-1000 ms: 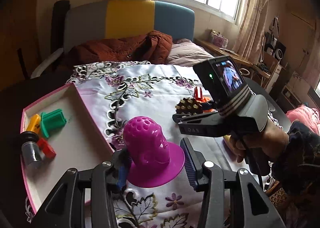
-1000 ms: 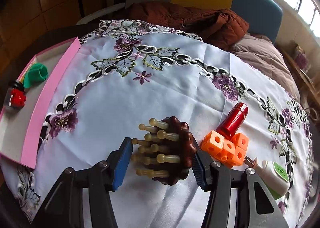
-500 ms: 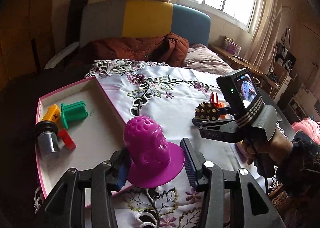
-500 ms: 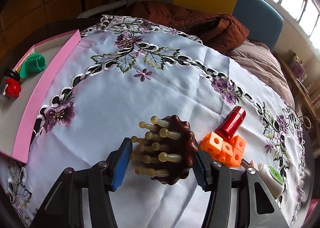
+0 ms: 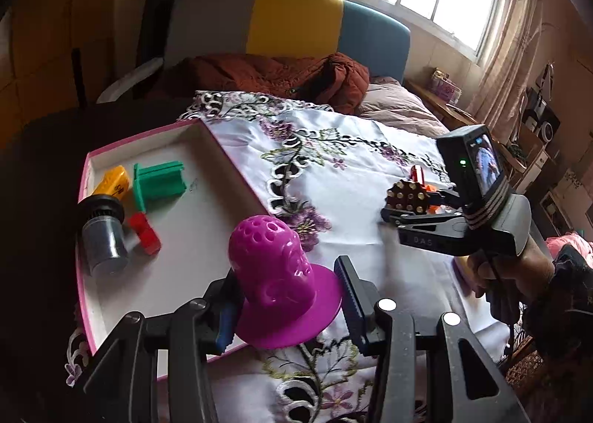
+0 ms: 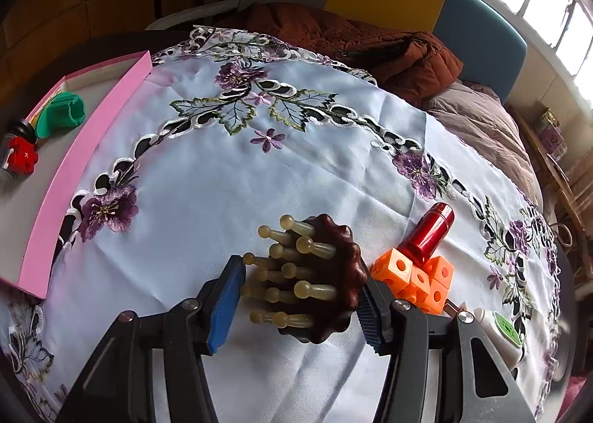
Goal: Organize rigid objects
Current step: 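Carry the magenta toy into the tray and release it with the left gripper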
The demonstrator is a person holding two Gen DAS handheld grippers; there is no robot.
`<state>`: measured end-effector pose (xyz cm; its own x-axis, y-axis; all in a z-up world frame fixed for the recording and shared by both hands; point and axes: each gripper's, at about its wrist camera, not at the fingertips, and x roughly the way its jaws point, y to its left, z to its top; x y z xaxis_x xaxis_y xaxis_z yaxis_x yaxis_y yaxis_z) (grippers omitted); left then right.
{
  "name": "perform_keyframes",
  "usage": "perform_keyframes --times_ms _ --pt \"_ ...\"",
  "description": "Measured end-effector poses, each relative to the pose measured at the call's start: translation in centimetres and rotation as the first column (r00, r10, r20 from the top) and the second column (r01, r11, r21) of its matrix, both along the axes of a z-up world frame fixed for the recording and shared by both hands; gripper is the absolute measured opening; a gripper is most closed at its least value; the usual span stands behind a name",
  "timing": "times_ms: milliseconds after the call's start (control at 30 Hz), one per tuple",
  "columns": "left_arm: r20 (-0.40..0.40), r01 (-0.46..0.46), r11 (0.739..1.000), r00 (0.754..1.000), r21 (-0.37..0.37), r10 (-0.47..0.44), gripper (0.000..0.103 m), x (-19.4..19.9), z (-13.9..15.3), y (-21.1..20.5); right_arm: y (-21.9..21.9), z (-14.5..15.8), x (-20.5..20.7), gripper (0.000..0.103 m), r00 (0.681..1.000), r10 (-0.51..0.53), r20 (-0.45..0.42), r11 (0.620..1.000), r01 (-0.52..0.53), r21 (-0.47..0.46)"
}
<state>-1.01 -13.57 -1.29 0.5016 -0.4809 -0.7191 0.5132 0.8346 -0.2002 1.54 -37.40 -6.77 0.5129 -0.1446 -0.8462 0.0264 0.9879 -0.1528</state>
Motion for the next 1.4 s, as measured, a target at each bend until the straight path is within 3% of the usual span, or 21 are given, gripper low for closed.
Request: perform_keyframes --times_ms 333,567,900,1067,1233,1400 --pt "-0.076 -0.124 0.99 0.99 -0.061 0.12 0.047 3.4 -0.6 5.4 0.1 0.0 0.0 0.057 1.0 0.001 -0.001 1.0 -0.001 -0.006" --pt "-0.106 -0.12 0.985 0.989 -0.122 0.107 0.047 7.1 0.2 4.7 0.2 0.0 0.1 0.057 1.0 0.008 0.0 1.0 -0.008 -0.011" --pt "-0.221 -0.101 0.99 0.972 -0.1 0.077 0.047 12.5 -2.7 1.2 0.2 0.0 0.3 0.057 1.0 0.011 -0.001 1.0 -0.011 -0.013" --pt "-0.166 -0.091 0.996 0.982 -0.025 0.086 0.047 14.2 -3.5 -0.9 0.2 -0.1 0.3 0.056 1.0 0.011 -0.002 1.0 -0.011 -0.013" --pt "-0.225 -0.127 0.992 0.966 -0.005 0.123 0.048 16.7 -4.5 -1.1 0.2 -0.1 0.4 0.056 1.0 0.011 -0.002 1.0 -0.011 -0.013" --pt "-0.215 -0.136 0.99 0.968 -0.025 0.127 0.063 16.5 -4.0 -0.1 0.2 -0.2 0.5 0.056 1.0 0.012 -0.007 1.0 -0.012 -0.019"
